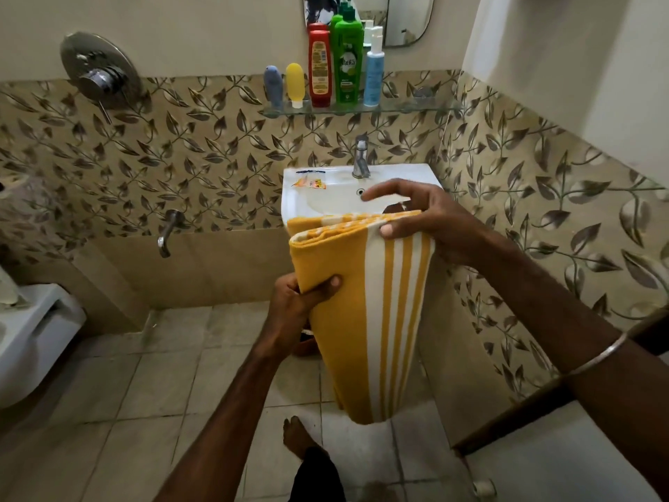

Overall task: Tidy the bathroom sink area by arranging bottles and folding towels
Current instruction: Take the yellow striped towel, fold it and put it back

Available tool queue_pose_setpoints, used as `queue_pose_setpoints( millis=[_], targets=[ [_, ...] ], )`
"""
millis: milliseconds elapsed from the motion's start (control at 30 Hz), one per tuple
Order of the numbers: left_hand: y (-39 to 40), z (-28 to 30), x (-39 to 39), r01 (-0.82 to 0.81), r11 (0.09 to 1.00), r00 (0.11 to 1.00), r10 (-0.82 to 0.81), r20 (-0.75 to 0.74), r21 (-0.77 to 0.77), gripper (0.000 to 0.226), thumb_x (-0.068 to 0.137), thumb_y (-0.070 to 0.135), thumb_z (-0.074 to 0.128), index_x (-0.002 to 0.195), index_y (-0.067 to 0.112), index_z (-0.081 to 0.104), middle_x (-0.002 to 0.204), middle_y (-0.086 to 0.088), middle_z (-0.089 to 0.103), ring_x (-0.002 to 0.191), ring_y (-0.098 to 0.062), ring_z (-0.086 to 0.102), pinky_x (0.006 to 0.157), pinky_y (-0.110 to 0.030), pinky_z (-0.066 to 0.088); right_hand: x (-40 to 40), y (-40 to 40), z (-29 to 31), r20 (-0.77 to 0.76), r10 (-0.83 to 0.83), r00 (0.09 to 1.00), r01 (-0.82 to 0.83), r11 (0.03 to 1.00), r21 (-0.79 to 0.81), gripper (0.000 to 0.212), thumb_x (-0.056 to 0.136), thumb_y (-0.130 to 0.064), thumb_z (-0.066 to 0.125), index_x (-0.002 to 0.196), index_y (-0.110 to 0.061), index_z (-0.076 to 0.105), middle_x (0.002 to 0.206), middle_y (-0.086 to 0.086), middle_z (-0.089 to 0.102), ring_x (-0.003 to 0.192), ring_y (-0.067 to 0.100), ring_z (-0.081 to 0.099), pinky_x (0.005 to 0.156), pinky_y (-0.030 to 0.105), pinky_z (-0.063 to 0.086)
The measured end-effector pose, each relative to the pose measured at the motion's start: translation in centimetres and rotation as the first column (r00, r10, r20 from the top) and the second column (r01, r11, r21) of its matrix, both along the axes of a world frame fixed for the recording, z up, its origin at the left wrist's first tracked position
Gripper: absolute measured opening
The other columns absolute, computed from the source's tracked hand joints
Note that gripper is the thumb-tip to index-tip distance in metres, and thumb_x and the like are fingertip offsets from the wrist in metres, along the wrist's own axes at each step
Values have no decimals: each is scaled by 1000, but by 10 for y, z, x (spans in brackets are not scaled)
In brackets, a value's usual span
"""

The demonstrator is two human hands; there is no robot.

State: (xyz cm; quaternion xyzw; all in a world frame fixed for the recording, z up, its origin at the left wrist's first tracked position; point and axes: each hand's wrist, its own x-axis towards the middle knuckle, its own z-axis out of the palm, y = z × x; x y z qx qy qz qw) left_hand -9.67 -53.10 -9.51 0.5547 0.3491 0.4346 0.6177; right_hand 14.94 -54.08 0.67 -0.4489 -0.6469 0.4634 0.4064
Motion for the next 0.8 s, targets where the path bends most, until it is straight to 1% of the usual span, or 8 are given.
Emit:
queue_pose_setpoints(
  millis=[100, 167, 233, 367, 567, 633, 700, 800],
  targets=[
    [-3, 12, 9, -34, 999, 996, 34, 82, 3, 29, 79, 20, 71, 108, 18, 68, 107, -1, 77, 99, -24, 73, 79, -39, 61, 16, -5, -24, -460, 41, 887, -115, 985, -133, 76, 75, -39, 81, 143, -21, 52, 144, 11, 53, 115, 26, 63, 88, 38, 58],
    [-4, 19, 12, -48, 999, 993, 47, 109, 2, 28, 80, 18, 71, 108, 16, 68, 105, -1, 77, 96, -24, 74, 78, -39, 61, 21, -14, -54, -665, 13, 747, -218, 949, -226, 82, 65, -50, 88, 135, -15, 61, 135, 14, 62, 119, 28, 63, 94, 43, 56],
    [-3, 24, 13, -69, 998, 993, 67, 101, 12, 24, 82, 16, 71, 106, 13, 69, 101, -1, 78, 93, -24, 75, 77, -38, 62, 20, -23, -83, -658, -39, 752, -225, 923, -312, 95, 56, -51, 93, 134, -9, 59, 130, 16, 63, 118, 31, 64, 95, 47, 56],
    [0, 32, 7, -95, 994, 995, 93, 44, 49, 18, 82, 15, 73, 100, 15, 69, 97, 0, 78, 91, -24, 75, 76, -39, 62, 6, -34, -109, -418, -107, 902, -64, 925, -374, 77, 51, -43, 97, 116, -13, 70, 116, 9, 73, 110, 27, 69, 88, 39, 59],
    [10, 47, -17, -75, 994, 994, 80, 71, -74, 32, 78, 26, 79, 105, 12, 68, 96, -3, 78, 96, -28, 73, 66, -31, 60, -19, -28, -98, -472, -107, 875, -50, 950, -307, 57, 56, -43, 95, 105, -18, 79, 111, 8, 75, 104, 22, 72, 85, 35, 59],
    [14, 44, -30, 79, 989, 985, -59, 159, -123, 61, 63, 52, 84, 110, 16, 72, 108, -9, 76, 105, -33, 70, 73, -37, 61, -25, -23, -90, -508, -110, 854, -47, 957, -287, 56, 52, -44, 96, 101, -21, 80, 107, 6, 76, 100, 21, 73, 82, 35, 60],
    [16, 36, -40, 253, 960, 942, -216, 257, -120, 68, 56, 71, 79, 106, 24, 77, 104, -7, 77, 99, -26, 73, 76, -36, 60, -31, -19, -78, -540, -107, 835, -53, 961, -272, 52, 56, -43, 94, 101, -22, 80, 108, 7, 76, 100, 23, 73, 80, 35, 60],
    [15, 11, -46, 449, 881, 853, -373, 364, -150, 75, 67, 76, 65, 121, 24, 72, 120, -4, 72, 116, -23, 66, 94, -41, 55, -38, -16, -54, -598, -135, 790, -26, 967, -253, 38, 72, -34, 78, 105, -15, 76, 105, 9, 76, 96, 24, 75, 76, 36, 61]
  ],
)
